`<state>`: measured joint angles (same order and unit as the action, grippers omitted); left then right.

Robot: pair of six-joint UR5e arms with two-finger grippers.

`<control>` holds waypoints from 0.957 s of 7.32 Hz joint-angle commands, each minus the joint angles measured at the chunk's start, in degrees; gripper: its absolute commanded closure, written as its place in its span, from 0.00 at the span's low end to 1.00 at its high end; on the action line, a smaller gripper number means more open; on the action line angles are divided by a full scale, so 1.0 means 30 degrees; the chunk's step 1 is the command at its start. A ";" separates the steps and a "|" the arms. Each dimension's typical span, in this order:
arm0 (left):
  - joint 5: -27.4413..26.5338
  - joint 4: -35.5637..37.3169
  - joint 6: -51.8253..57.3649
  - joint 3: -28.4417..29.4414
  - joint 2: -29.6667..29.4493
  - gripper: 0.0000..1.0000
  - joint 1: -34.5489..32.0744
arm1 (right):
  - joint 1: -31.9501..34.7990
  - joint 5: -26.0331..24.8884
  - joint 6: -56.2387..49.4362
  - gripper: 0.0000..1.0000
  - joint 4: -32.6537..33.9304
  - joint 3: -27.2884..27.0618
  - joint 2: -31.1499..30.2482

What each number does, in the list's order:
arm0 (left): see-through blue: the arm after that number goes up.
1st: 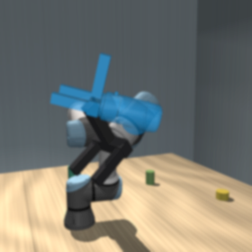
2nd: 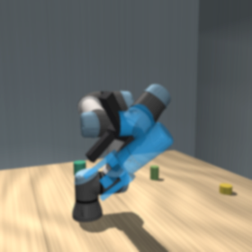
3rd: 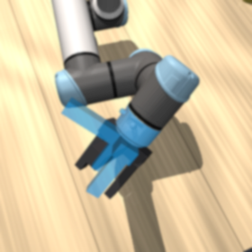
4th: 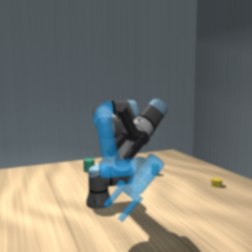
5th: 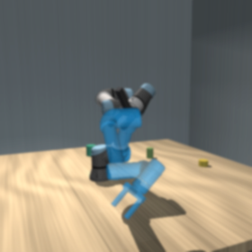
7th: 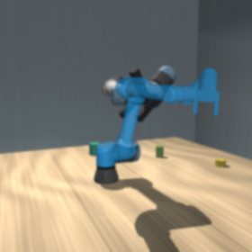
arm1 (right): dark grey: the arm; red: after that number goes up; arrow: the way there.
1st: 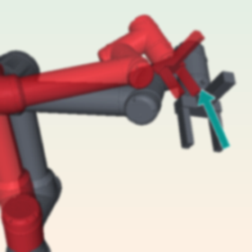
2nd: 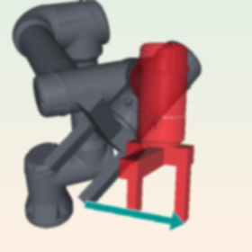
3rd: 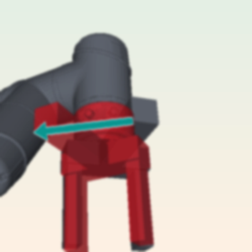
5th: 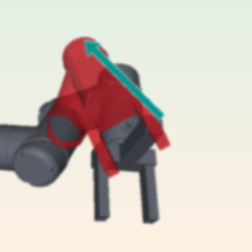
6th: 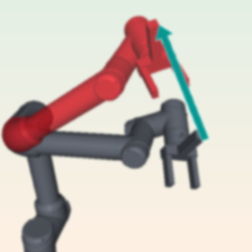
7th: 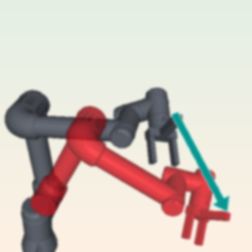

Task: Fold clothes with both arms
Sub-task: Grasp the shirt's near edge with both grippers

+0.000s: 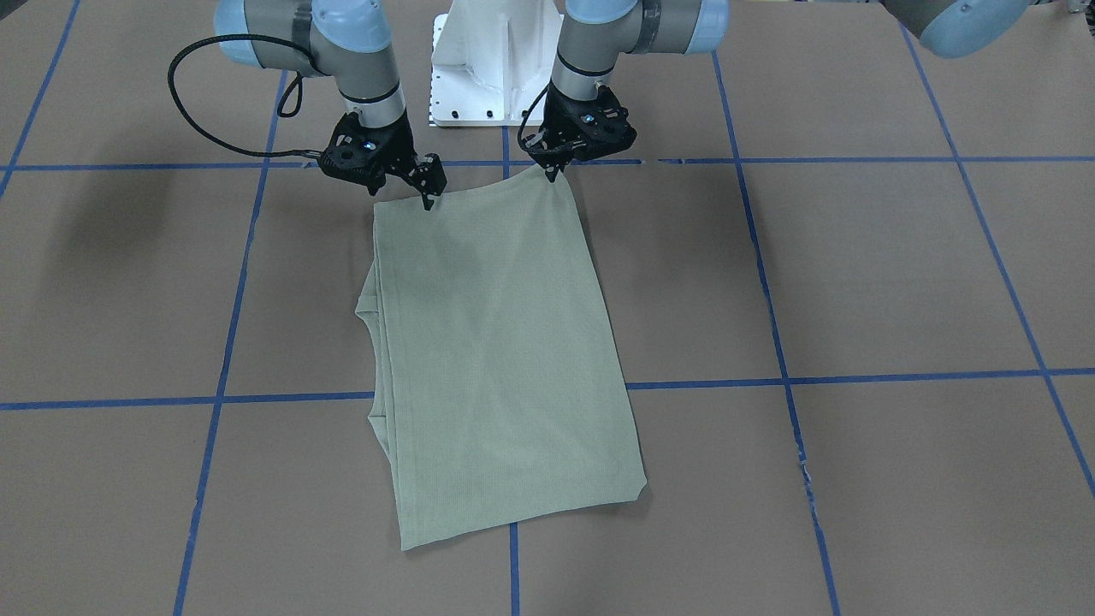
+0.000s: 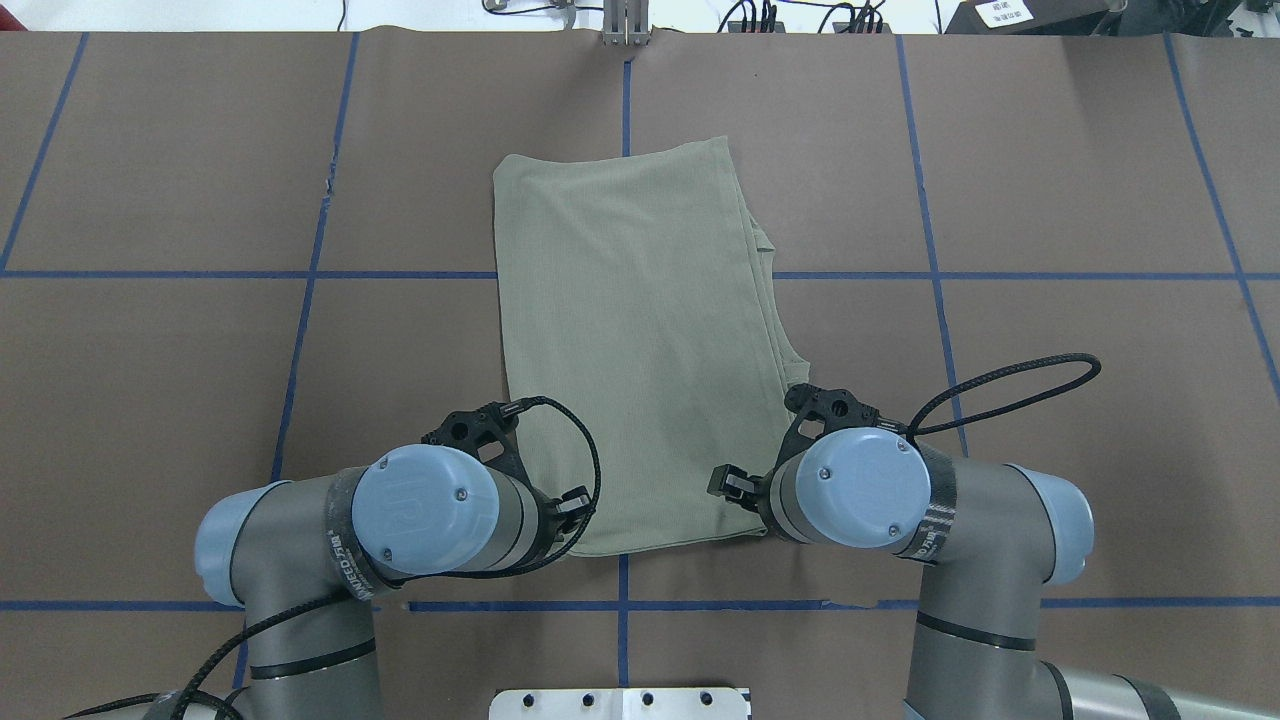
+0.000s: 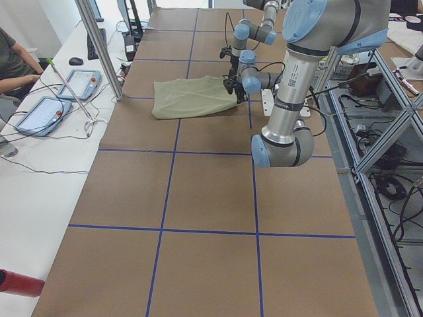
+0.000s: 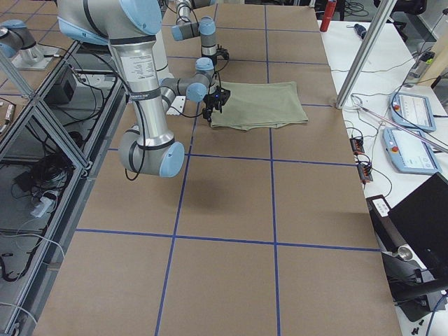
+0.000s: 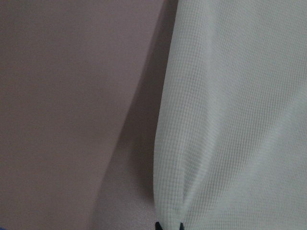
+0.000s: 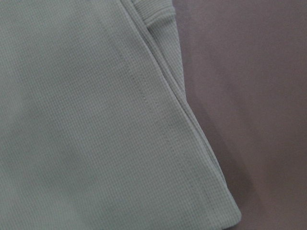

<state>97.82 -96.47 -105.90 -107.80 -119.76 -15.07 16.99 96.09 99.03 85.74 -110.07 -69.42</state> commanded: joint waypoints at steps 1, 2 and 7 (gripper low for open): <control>0.0000 -0.0011 -0.0004 -0.0014 -0.0098 1.00 0.0043 | -0.0097 -0.0037 0.0124 0.00 -0.0075 0.0535 0.0112; 0.0000 0.0018 -0.0004 -0.0014 -0.0128 1.00 0.0043 | -0.0097 -0.0037 0.0124 0.00 -0.0075 0.0712 0.0112; 0.0000 0.0019 -0.0004 -0.0043 -0.0187 1.00 0.0072 | -0.0068 0.0051 0.0095 0.03 -0.0075 0.1212 0.0200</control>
<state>97.82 -96.43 -105.91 -107.93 -120.33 -14.86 16.71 96.14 99.32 85.58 -106.57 -68.86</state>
